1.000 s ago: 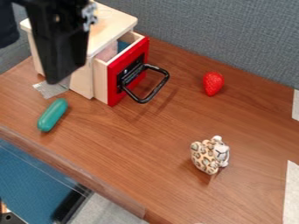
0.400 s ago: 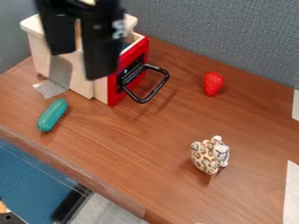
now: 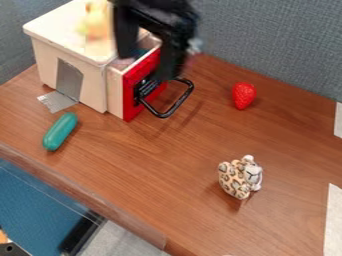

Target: Close the drawer

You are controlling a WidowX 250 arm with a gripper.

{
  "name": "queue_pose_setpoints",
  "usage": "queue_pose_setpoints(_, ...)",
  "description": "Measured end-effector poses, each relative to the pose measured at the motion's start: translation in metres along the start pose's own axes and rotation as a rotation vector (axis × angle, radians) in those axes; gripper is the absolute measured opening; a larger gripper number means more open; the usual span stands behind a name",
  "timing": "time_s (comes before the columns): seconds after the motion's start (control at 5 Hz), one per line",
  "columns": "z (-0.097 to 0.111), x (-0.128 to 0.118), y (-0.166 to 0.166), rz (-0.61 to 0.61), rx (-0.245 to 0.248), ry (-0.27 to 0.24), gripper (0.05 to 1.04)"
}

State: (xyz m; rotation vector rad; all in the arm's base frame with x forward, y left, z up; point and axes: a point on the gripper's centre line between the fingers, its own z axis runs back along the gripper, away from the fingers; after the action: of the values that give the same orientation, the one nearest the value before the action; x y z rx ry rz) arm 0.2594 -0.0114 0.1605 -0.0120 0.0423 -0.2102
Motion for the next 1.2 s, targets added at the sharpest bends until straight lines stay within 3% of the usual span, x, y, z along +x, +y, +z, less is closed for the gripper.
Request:
queue_pose_setpoints(0.2,-0.021,0.041,0.003,0.072,0.078,-0.035,1.0)
queue_pose_setpoints(0.4,-0.061,0.091,-0.001,0.128,0.167,-0.087,1.0)
queue_pose_setpoints(0.6,-0.086,0.117,0.002,0.146,0.339,-0.144,1.0)
queue_pose_setpoints(0.8,-0.103,0.127,0.02,0.135,0.48,-0.169,1.0)
queue_pose_setpoints(1.0,-0.107,0.125,0.039,0.153,0.508,-0.151,1.0)
queue_pose_setpoints(1.2,-0.116,0.116,0.063,0.204,0.515,-0.099,1.0)
